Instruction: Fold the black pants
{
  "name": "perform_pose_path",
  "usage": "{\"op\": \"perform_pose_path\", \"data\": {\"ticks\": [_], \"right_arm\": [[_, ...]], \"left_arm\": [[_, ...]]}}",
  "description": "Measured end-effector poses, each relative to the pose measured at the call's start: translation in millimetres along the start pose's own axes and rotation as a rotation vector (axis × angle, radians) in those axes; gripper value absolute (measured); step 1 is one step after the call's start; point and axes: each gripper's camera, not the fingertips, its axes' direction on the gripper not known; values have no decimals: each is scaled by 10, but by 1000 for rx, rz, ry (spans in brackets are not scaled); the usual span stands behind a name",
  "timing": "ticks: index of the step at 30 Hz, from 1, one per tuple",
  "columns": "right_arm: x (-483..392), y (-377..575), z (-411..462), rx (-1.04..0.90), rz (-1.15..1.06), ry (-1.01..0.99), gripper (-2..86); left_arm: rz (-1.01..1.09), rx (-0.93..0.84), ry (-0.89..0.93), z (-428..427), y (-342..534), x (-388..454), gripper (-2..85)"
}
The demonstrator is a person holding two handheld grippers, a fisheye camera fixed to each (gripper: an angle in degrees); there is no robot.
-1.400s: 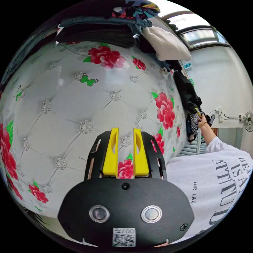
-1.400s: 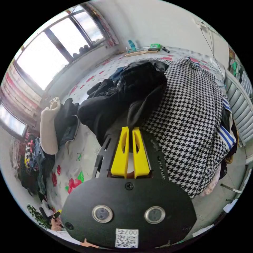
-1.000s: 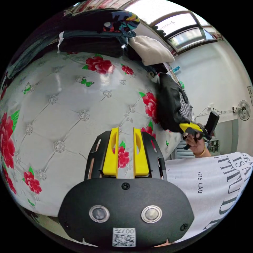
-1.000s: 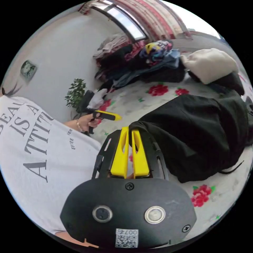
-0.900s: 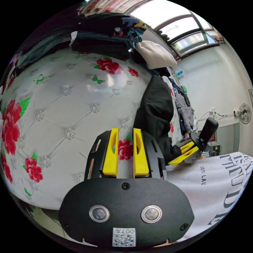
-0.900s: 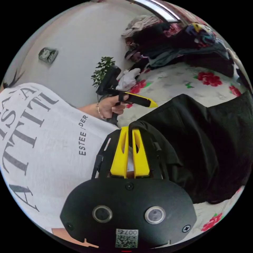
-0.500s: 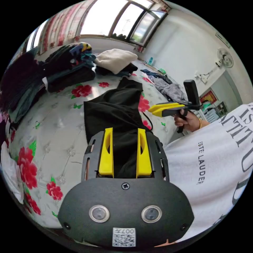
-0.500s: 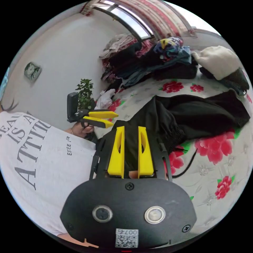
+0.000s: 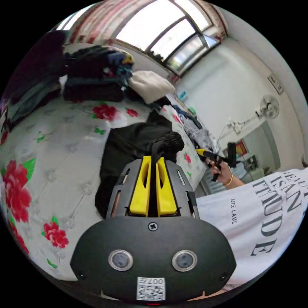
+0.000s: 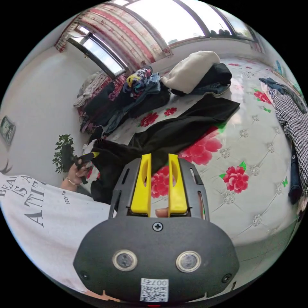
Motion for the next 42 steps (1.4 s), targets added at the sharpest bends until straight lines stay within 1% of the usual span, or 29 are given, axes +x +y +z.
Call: {"op": "perform_pose_path", "data": {"ticks": [1, 2, 3, 4, 5, 6, 9, 13, 15, 19, 21, 23, 24, 26, 27, 28, 29, 31, 33, 34, 35, 36, 37, 38, 39, 40, 42], "right_arm": [[52, -36, 8, 13, 15, 4, 85], [77, -59, 21, 19, 23, 12, 88], [129, -120, 70, 24, 39, 27, 94], [187, -197, 151, 14, 51, 29, 97], [222, -240, 201, 3, 59, 28, 99], [305, -335, 317, -21, 85, 30, 101], [512, -573, 617, -82, 139, 19, 106], [725, -851, 1048, -168, 230, 17, 107], [736, -954, 1157, -166, 258, 29, 107], [651, -1160, 1373, -173, 255, 140, 97], [603, -1211, 1439, -177, 251, 185, 80], [568, -1249, 1482, -199, 239, 207, 51], [577, -1256, 1503, -237, 235, 213, 30], [611, -1236, 1410, -221, 223, 155, 13], [629, -1205, 1244, -166, 215, 94, 7], [629, -1153, 1028, -97, 197, 48, 4], [622, -1116, 906, -66, 185, 33, 4], [564, -911, 388, 44, 157, 12, 2], [502, -694, -23, 125, 133, 42, 4], [492, -533, -247, 153, 138, 102, 7], [506, -452, -333, 155, 149, 141, 9], [578, -282, -441, 140, 185, 226, 17], [725, -106, -471, 93, 258, 307, 28], [815, -29, -471, 58, 311, 343, 37], [952, 97, -462, -10, 368, 376, 56], [1006, 178, -465, -51, 376, 377, 69], [941, 220, -512, -39, 362, 429, 81]], "left_arm": [[-100, 105, -143, -535, 81, -283, -4], [-136, 132, -257, -762, 129, -383, -3], [-196, 140, -522, -1112, 224, -533, -1], [-248, 124, -716, -1359, 317, -664, 6], [-270, 117, -760, -1460, 365, -727, 10], [-324, 124, -762, -1639, 467, -848, 38], [-477, 182, -607, -1834, 758, -1092, 79], [-628, 141, -484, -1602, 973, -1316, 107], [-662, 140, -460, -1556, 951, -1376, 118], [-687, 145, -469, -1583, 647, -1546, 156], [-721, 145, -510, -1583, 513, -1665, 163], [-787, 112, -540, -1525, 449, -1845, 150], [-862, 67, -523, -1458, 454, -1992, 133], [-936, 22, -486, -1366, 495, -2142, 96], [-929, 35, -525, -1387, 517, -2126, 68], [-913, 31, -523, -1402, 531, -2112, 41], [-904, 29, -510, -1406, 538, -2103, 33], [-847, 13, -477, -1439, 551, -1947, 11], [-783, -17, -442, -1437, 570, -1698, 8], [-738, -36, -424, -1408, 619, -1490, 10], [-722, -50, -414, -1378, 659, -1390, 12], [-704, -97, -392, -1290, 765, -1218, 19], [-716, -154, -380, -1199, 899, -1097, 30], [-724, -174, -376, -1171, 967, -1050, 40], [-719, -181, -375, -1177, 1081, -971, 60], [-703, -168, -384, -1248, 1159, -910, 74], [-705, -150, -396, -1415, 1231, -876, 87]]}}
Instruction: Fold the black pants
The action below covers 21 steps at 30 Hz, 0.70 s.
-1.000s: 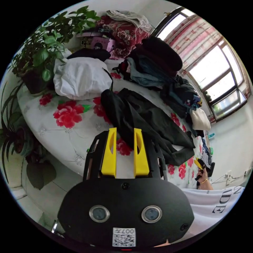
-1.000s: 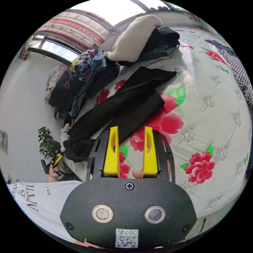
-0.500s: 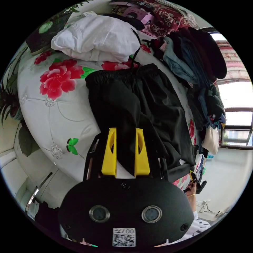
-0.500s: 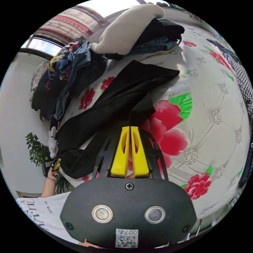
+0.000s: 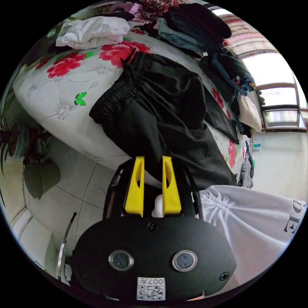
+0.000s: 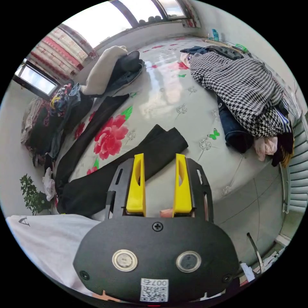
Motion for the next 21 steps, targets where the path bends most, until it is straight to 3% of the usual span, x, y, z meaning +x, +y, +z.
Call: {"op": "perform_pose_path", "data": {"ticks": [4, 12, 16, 21], "right_arm": [[-348, -80, -160, 125, -107, 23, 93], [-1294, -841, 318, 76, -390, -230, 120], [-1819, -1346, 637, 4, -508, -189, 130], [-2066, -1829, 991, -87, -515, -97, 132]], "left_arm": [[-43, 112, -59, -514, 61, -192, 82], [88, 275, -134, -862, -655, 139, 85], [311, 259, -257, -634, -1398, 719, 91], [462, 129, -282, -202, -2210, 1140, 110]]}}
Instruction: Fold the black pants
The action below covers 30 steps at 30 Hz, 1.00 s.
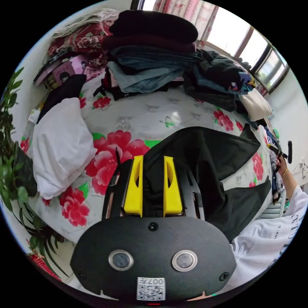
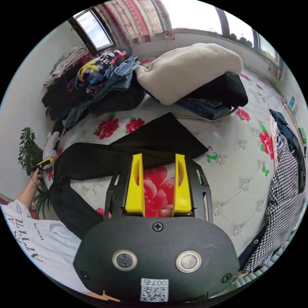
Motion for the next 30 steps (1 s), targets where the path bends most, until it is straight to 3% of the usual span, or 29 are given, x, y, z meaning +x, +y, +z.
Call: {"op": "perform_pose_path", "data": {"ticks": [5, 8, 10, 14, 19, 22, 26, 30], "right_arm": [[461, -249, 269, -65, 273, 32, 127], [728, -262, 439, -71, 433, -19, 102], [792, -266, 500, -65, 491, 1, 58], [779, -306, 302, 6, 418, -95, 9], [917, 37, -779, 368, 392, -400, 0], [922, 435, -1347, 483, 344, -476, -1], [996, 1237, -1906, 623, 338, -476, -1], [1141, 2210, -1807, 496, 468, -321, 3]], "left_arm": [[67, -266, -75, 627, -402, 132, 132], [74, -222, -90, 603, -404, 178, 88], [63, -193, -94, 569, -317, 158, 6], [41, -131, -66, 369, -166, 95, -7], [-26, 129, 34, -552, 314, -110, -9], [-41, 293, 89, -1098, 760, -165, -9], [-63, 400, 111, -1493, 1429, -180, -9], [-121, 319, 137, -1271, 2097, -172, -10]]}}
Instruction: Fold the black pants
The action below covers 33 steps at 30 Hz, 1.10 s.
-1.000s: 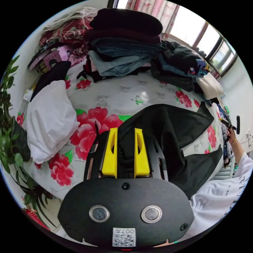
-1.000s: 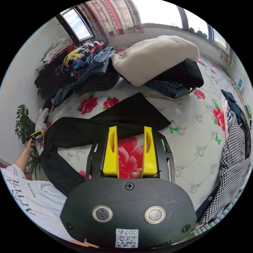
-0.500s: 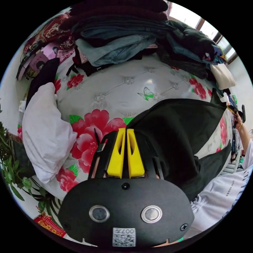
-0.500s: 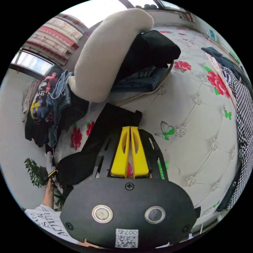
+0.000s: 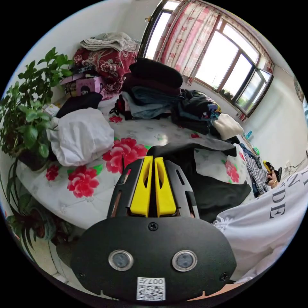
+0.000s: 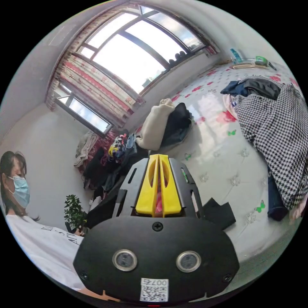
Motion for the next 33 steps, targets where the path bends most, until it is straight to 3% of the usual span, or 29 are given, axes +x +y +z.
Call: {"op": "perform_pose_path", "data": {"ticks": [2, 6, 9, 16, 21, 26, 30, 33], "right_arm": [[216, 265, 104, -68, 73, 26, 10], [286, 456, 743, -184, 130, -107, 43], [35, 346, 1344, -285, 87, -157, 65], [-467, -95, 2603, -433, -66, -42, 95], [-476, -467, 3117, -399, -108, 211, 110], [-138, -763, 3328, -312, 36, 219, 89], [-182, -875, 3560, -403, -3, -18, 24], [-247, -1001, 3384, -346, 16, -121, 4]], "left_arm": [[-39, -52, -7, 134, 189, -59, -10], [-70, -58, 4, 248, 194, -112, -9], [-27, -43, 1, 189, 78, -17, -9], [-57, -54, -25, 117, 117, 25, -9], [-101, -76, -41, 101, 68, -10, -10], [-173, -89, -33, 150, -13, -108, -10], [-231, -61, -11, 191, -100, -184, -10], [-235, -36, 2, 156, -197, -186, -10]]}}
